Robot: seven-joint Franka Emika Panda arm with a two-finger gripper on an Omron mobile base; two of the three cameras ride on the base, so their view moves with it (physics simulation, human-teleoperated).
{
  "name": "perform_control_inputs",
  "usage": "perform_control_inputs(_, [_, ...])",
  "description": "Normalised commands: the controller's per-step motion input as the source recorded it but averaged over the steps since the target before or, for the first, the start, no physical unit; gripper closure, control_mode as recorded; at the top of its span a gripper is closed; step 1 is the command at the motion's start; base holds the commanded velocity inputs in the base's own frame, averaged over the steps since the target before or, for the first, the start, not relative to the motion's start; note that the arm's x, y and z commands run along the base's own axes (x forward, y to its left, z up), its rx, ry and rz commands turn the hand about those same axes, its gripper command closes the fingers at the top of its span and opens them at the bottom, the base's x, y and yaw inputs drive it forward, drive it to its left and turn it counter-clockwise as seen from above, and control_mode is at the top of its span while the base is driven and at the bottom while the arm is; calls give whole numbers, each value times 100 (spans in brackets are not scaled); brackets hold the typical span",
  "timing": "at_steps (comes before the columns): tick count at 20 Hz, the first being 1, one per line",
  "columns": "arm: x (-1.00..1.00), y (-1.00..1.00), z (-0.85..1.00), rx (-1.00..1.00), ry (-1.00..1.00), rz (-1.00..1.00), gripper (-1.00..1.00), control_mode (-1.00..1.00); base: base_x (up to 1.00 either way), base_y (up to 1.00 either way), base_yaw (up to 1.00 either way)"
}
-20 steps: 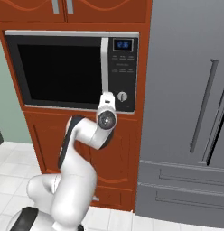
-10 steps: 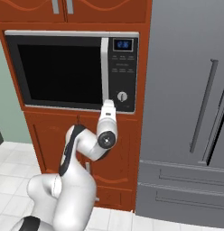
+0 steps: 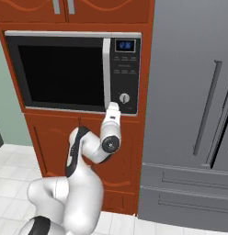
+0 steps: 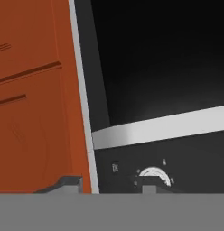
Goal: Pick the lime from the sink and place it in the bowl. Then pick the bowl and place it in the microwave. Then close the microwave door and press the start button.
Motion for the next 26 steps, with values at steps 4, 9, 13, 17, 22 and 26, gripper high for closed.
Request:
perform_control_inputs(4, [21,0,0,2,0,0,100,-100,0,0,0])
perform_control_inputs(9, [25,0,1,2,0,-1,100,-100,0,0,0])
perform_control_inputs(13, [15,0,0,2,0,-1,100,-100,0,0,0])
perform_control_inputs(17, [21,0,0,0,0,-2,100,-100,0,0,0])
perform_control_inputs(22, [23,0,0,0,0,-3,100,-100,0,0,0])
perform_control_inputs(26, [21,0,-1,0,0,-3,100,-100,0,0,0])
